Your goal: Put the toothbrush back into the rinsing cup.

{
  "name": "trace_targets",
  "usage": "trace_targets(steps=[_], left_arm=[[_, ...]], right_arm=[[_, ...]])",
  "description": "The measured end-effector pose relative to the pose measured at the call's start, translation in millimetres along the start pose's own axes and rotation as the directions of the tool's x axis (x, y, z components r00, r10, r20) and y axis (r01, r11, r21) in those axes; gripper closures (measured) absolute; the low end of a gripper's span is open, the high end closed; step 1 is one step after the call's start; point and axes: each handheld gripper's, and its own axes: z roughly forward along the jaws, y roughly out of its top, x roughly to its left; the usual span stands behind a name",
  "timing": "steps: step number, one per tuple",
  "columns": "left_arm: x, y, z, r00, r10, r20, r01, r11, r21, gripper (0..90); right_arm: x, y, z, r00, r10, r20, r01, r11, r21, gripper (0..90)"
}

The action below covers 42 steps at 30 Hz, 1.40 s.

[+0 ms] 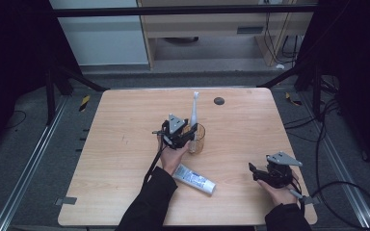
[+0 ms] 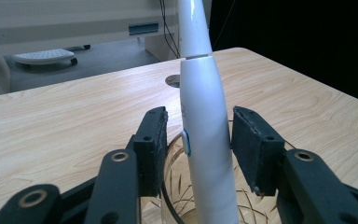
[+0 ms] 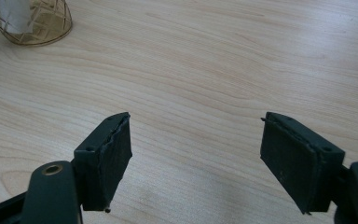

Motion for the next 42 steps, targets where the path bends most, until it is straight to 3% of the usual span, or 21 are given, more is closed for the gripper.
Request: trace_targets(steps=[24,42], left_arm=[[4.1,3.3,-10.8,0.9993,0.011,-0.034,-0.011,0.9999,-0.002,56.3],[0.9,3.8,-9.7,0.9997,0.024,-0.008,-0.024,0.9997,0.01,48.1]], right_arm=[[-0.4,0.0,-0.2,1.0,-0.005,0.003,0.005,1.0,-0.004,24.6],[-0.1,0.8,-1.2,1.0,0.0,0.0,0.0,1.0,-0.009,25.0]])
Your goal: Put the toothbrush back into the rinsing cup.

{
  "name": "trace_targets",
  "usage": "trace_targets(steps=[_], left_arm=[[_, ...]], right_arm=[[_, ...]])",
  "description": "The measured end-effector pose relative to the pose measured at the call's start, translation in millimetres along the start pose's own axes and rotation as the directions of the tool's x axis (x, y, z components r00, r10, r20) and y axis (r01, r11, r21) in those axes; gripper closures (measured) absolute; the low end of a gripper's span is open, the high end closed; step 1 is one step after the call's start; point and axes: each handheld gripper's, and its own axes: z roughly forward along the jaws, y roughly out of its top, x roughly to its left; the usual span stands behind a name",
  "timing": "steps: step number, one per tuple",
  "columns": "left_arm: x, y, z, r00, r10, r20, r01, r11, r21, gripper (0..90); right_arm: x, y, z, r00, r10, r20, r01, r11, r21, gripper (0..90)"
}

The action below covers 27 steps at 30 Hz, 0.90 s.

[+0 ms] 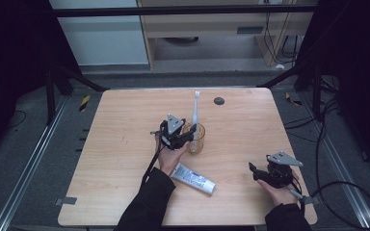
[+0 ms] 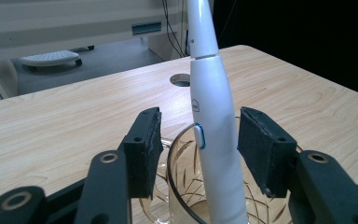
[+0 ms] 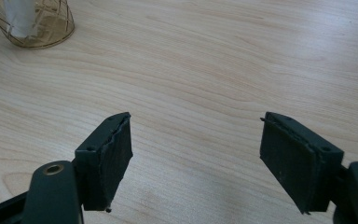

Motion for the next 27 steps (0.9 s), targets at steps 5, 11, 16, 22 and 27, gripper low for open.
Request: trace_targets(steps=[5,11,16,22,27], left_arm=[[1.3,8.5,-12.8,0.9996,0.027,-0.001,-0.027,0.9996,-0.003,47.4],[10.7,18.3,-39.3,0.9988,0.049,0.003,-0.049,0.9986,0.018,47.4],[22.7,17.2,-66.1,0.9975,0.07,0.011,-0.071,0.9957,0.06,49.6],[34.3,-5.4,-92.8,0.9946,0.102,0.018,-0.104,0.9846,0.141,54.9],[39.3,-26.3,-106.1,0.9954,0.093,0.025,-0.096,0.9787,0.182,59.5]], right_arm=[[0.2,0.7,-1.1,1.0,0.004,-0.001,-0.004,1.0,-0.005,25.3],[2.2,3.7,-4.4,1.0,0.003,-0.009,-0.004,1.0,-0.022,26.5],[6.8,7.6,-8.8,0.9995,0.006,-0.031,-0.007,0.999,-0.033,29.2],[12.9,11.6,-12.5,0.9977,-0.005,-0.067,0.002,0.999,-0.038,35.5],[20.8,14.3,-13.9,0.9949,-0.016,-0.1,0.013,1.0,-0.023,41.8]])
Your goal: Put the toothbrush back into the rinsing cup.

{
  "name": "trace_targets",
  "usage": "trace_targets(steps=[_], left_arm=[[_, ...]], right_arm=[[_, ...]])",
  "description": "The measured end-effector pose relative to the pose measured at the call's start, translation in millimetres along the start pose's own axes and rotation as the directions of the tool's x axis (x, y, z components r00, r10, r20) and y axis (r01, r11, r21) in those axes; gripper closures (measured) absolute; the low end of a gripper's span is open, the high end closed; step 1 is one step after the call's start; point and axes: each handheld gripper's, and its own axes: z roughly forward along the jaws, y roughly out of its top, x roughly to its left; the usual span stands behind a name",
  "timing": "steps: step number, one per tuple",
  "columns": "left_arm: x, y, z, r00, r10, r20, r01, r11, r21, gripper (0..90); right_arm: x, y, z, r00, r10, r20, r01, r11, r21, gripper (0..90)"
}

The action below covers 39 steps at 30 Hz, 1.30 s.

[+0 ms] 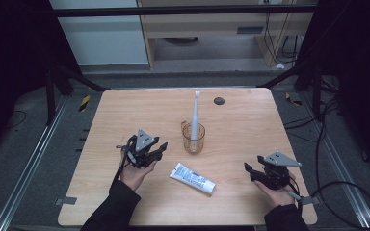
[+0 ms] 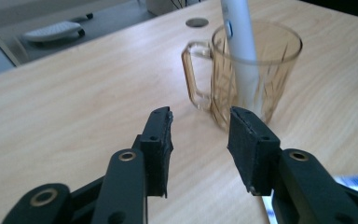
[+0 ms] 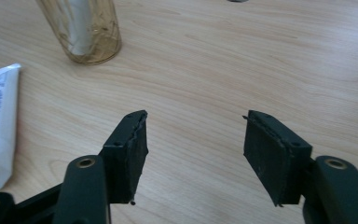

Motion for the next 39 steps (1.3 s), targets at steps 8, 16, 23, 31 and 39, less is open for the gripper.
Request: trace_targets(steps=[8,16,23,31,39], left_arm=[[-2.9,-25.1,-0.5,0.9994,0.0,0.035,-0.003,0.9973,0.073,67.6],[-7.9,-36.2,6.1,0.9969,0.012,0.077,-0.025,0.9851,0.17,78.6],[-19.8,-38.1,2.6,0.9932,0.021,0.114,-0.043,0.9787,0.201,87.4],[-35.4,-45.0,3.3,0.9879,0.049,0.147,-0.083,0.9681,0.236,89.3],[-45.6,-49.0,8.9,0.9825,0.061,0.176,-0.105,0.9608,0.256,89.4]], right_arm=[[21.5,5.8,0.7,0.997,-0.02,-0.075,0.022,1.0,0.021,50.3],[43.2,7.8,3.3,0.9868,-0.037,-0.158,0.045,0.998,0.046,62.0],[51.0,8.3,6.1,0.981,-0.028,-0.192,0.042,0.997,0.068,74.1],[64.4,8.1,19.1,0.9716,-0.051,-0.231,0.077,0.992,0.103,84.9],[73.0,6.7,30.8,0.9677,-0.068,-0.243,0.103,0.986,0.134,89.3]])
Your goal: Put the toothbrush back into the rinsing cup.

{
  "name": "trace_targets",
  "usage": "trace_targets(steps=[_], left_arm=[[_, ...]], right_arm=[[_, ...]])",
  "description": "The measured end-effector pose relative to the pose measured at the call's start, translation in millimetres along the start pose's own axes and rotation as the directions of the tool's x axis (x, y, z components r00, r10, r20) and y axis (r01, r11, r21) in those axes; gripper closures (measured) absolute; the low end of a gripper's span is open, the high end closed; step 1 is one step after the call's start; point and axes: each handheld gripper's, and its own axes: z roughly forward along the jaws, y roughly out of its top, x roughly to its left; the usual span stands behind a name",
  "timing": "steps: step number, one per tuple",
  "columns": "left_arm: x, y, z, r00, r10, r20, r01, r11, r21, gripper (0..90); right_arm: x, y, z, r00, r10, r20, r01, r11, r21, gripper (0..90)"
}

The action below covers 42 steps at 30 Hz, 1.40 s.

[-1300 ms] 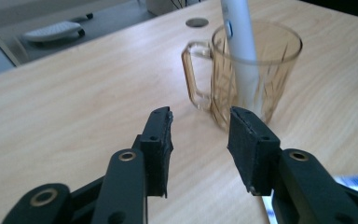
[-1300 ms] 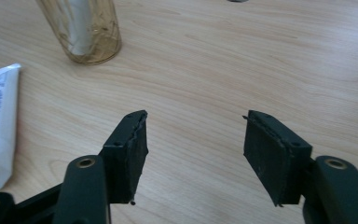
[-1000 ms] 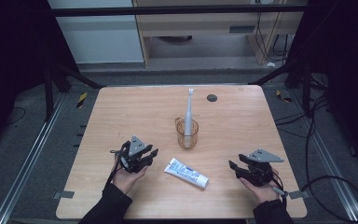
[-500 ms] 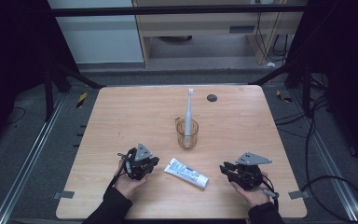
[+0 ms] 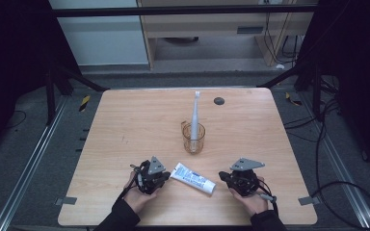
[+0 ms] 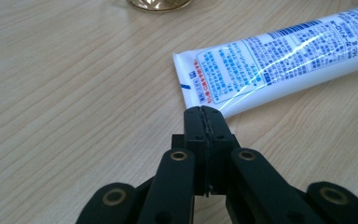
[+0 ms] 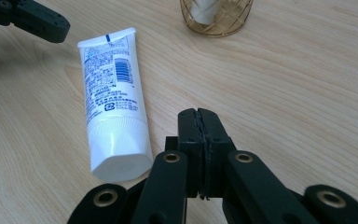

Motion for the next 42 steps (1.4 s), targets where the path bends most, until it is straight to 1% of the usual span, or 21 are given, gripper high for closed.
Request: trace_targets(steps=[5,10,14,16,17,20,22,24,28,30,33,35,37,41,42], left_arm=[[-3.5,1.0,3.6,0.9999,0.013,0.003,-0.013,0.9999,0.006,89.4],[-2.9,1.1,3.4,0.9999,0.009,0.004,-0.009,0.9999,0.005,89.4],[0.2,1.1,-2.2,1.0,0.001,-0.001,-0.001,1.0,-0.007,89.4],[3.1,1.0,-5.9,0.9999,-0.008,-0.007,0.008,0.9999,-0.013,89.4],[4.6,0.7,-7.7,0.9998,-0.017,-0.011,0.017,0.9997,-0.019,89.5],[9.0,-2.9,-11.9,0.9993,-0.03,-0.02,0.03,0.9994,-0.017,89.4],[10.1,-4.5,-12.1,0.9994,-0.032,-0.016,0.032,0.9995,-0.009,89.5],[8.5,-3.8,-9.2,0.9993,-0.035,-0.012,0.035,0.9993,-0.009,89.5],[4.1,0.1,-0.4,0.9998,-0.018,0.002,0.018,0.9998,0.006,89.5],[2.4,1.5,3.6,0.9999,-0.009,0.005,0.009,0.9999,0.013,89.5],[0.2,4.3,9.7,1.0,0.006,0.0,-0.006,0.9998,0.017,89.5],[-1.0,6.5,13.1,0.9999,0.015,0.001,-0.015,0.9997,0.019,89.5],[-1.8,7.7,15.4,0.9998,0.02,-0.001,-0.02,0.9996,0.021,89.5],[-2.0,9.7,19.3,0.9996,0.029,0.001,-0.029,0.9993,0.023,89.5],[-2.2,10.3,20.1,0.9995,0.031,0.001,-0.031,0.9992,0.023,89.5]], right_arm=[[4.8,1.1,6.6,0.9997,-0.016,-0.018,0.016,1.0,0.014,89.6],[7.7,3.1,10.3,0.9994,-0.027,-0.02,0.027,0.999,0.018,89.5],[7.9,7.2,8.8,0.9993,-0.026,-0.025,0.026,1.0,0.002,89.4],[8.3,10.7,7.7,0.9993,-0.028,-0.024,0.027,1.0,-0.003,89.4],[8.0,12.1,7.5,0.9991,-0.036,-0.022,0.036,0.999,-0.006,89.5],[9.0,18.6,8.7,0.9988,-0.042,-0.026,0.042,0.999,-0.009,89.9],[9.5,21.3,13.0,0.9986,-0.046,-0.025,0.046,0.999,-0.003,89.9],[9.9,22.8,19.2,0.9985,-0.051,-0.022,0.051,0.999,0.012,90.0],[11.2,18.7,26.0,0.9983,-0.048,-0.031,0.05,0.998,0.044,90.0],[12.2,16.3,26.1,0.9982,-0.043,-0.041,0.046,0.997,0.055,90.0],[14.5,12.8,26.7,0.9972,-0.052,-0.053,0.056,0.996,0.066,90.0],[16.0,11.7,25.9,0.9971,-0.062,-0.045,0.065,0.995,0.075,90.0],[15.9,10.7,25.4,0.997,-0.05,-0.059,0.054,0.996,0.073,90.0],[18.5,8.1,25.4,0.9967,-0.054,-0.061,0.059,0.995,0.081,90.0],[19.4,7.5,24.7,0.9963,-0.053,-0.068,0.058,0.995,0.083,90.0]])
